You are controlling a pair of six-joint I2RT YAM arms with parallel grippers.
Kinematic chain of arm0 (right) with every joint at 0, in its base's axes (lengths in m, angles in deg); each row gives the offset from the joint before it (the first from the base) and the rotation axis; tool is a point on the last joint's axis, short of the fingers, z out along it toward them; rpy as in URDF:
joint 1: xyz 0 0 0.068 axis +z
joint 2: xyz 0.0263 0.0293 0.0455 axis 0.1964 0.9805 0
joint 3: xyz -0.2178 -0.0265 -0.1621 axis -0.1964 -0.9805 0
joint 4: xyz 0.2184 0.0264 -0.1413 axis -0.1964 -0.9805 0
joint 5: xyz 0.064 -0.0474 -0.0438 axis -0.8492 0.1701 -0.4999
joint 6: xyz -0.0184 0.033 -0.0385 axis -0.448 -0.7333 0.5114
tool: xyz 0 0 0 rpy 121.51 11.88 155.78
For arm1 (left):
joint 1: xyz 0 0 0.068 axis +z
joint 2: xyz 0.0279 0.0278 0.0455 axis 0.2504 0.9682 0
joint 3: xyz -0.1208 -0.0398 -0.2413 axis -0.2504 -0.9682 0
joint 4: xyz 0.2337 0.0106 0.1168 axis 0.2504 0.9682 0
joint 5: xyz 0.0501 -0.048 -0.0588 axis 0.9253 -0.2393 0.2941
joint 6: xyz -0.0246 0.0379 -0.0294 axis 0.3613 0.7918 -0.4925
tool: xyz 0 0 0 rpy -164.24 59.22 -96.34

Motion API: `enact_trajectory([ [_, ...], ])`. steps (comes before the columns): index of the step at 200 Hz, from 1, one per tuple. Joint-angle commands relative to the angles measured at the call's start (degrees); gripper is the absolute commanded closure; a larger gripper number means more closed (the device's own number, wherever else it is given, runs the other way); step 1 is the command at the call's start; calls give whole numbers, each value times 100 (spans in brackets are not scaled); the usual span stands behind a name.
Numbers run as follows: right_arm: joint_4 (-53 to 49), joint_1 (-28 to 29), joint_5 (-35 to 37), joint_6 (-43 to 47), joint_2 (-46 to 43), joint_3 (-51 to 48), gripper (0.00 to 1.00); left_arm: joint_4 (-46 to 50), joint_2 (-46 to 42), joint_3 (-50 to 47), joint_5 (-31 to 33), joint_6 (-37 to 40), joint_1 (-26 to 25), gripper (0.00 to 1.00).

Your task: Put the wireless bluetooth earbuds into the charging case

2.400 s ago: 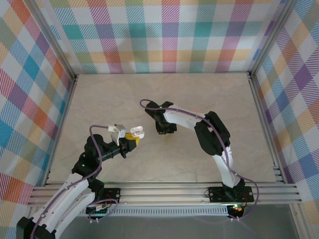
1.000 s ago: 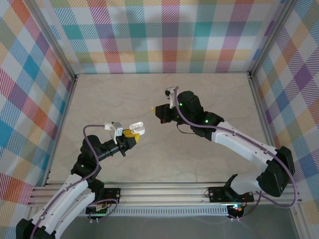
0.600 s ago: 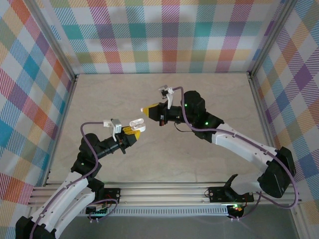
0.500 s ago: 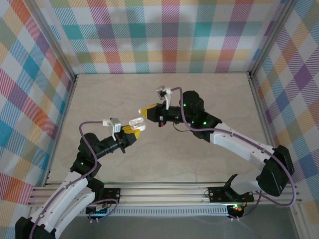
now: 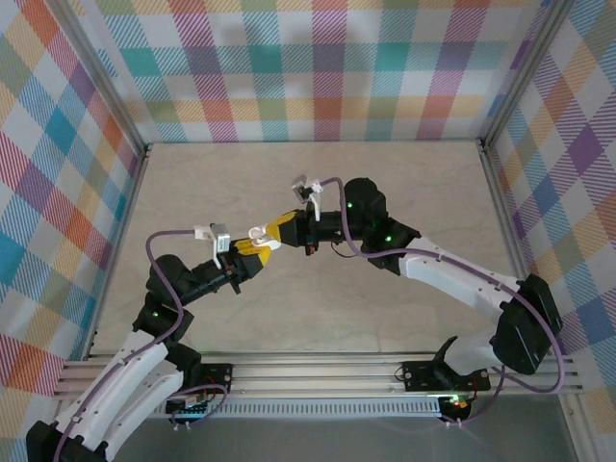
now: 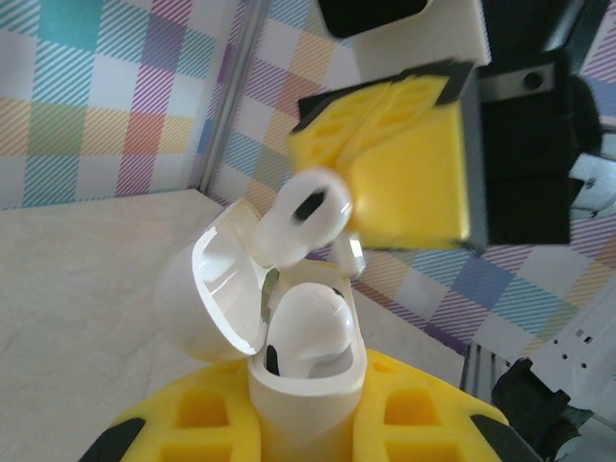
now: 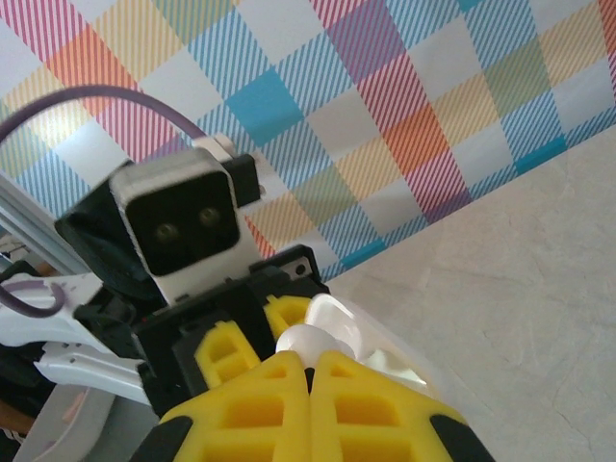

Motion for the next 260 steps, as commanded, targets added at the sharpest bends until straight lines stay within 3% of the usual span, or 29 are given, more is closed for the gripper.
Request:
enact_trajectory([
  [1,26,24,-237,356,60,51,100,-300,-29,255,-182,-134,-91,100],
  [140,-282,-238,-331,564,-292,-159,100,-238,-159,284,-70,-223,-306,100],
  [260,38,-582,-1074,37,-136,-224,100,-431,-161,314,-118,-258,-374,100],
])
